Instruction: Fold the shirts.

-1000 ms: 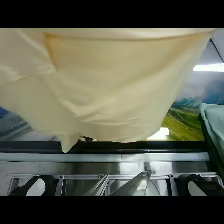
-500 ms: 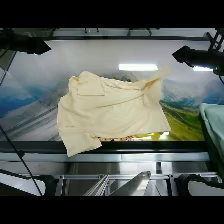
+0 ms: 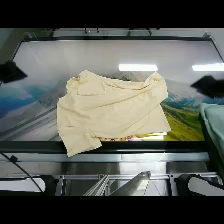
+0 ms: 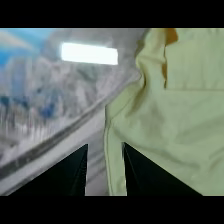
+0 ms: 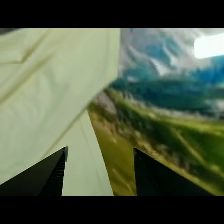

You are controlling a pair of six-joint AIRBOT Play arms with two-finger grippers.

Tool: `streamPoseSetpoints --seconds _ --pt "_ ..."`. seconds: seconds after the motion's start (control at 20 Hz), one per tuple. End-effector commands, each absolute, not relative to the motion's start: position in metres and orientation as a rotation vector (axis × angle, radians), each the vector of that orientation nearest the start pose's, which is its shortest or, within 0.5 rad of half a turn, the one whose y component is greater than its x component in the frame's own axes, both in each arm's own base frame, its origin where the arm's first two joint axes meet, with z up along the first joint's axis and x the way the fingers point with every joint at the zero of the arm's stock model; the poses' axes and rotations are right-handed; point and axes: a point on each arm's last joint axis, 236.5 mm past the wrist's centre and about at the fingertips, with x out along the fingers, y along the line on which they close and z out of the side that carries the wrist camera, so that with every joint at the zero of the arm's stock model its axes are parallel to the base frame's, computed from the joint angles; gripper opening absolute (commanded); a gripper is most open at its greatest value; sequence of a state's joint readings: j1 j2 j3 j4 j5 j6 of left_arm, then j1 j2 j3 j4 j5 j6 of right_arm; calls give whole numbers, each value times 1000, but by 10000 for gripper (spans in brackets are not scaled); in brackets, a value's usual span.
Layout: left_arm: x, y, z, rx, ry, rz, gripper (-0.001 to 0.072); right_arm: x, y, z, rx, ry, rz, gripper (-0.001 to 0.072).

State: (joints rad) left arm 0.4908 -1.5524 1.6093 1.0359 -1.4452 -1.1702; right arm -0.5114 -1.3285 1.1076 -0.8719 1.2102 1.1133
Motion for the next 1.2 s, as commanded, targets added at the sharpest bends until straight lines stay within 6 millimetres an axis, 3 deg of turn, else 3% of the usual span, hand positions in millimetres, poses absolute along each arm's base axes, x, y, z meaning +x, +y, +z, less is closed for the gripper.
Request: streamPoseSetpoints --seconds 0.0,0.15,0.25,0.5,0.55,0.6,0.65,0.9,1.15 --pt "352 97 29 -518 1272 -200 252 313 -30 -48 725 1305 253 450" --pt "313 95 -1 -584 1278 -134 253 296 -2 -94 761 1387 271 450" --pt "295 95 -15 -628 1283 -92 252 295 18 -111 752 1436 306 450" --pt "262 81 -45 -736 1355 -78 253 299 70 -133 753 1499 386 448" --pt "257 77 -52 -754 1375 -84 252 302 79 -133 750 1490 409 427" --pt "253 72 -60 -774 1399 -92 253 307 85 -131 751 1468 428 337" --pt "250 66 -69 -789 1427 -103 253 312 90 -128 763 1444 442 316" --pt "247 26 -111 -791 1584 -205 252 322 97 -118 802 1394 472 316" --pt "276 -18 -146 -777 1590 -265 233 320 98 -118 805 1398 480 316"
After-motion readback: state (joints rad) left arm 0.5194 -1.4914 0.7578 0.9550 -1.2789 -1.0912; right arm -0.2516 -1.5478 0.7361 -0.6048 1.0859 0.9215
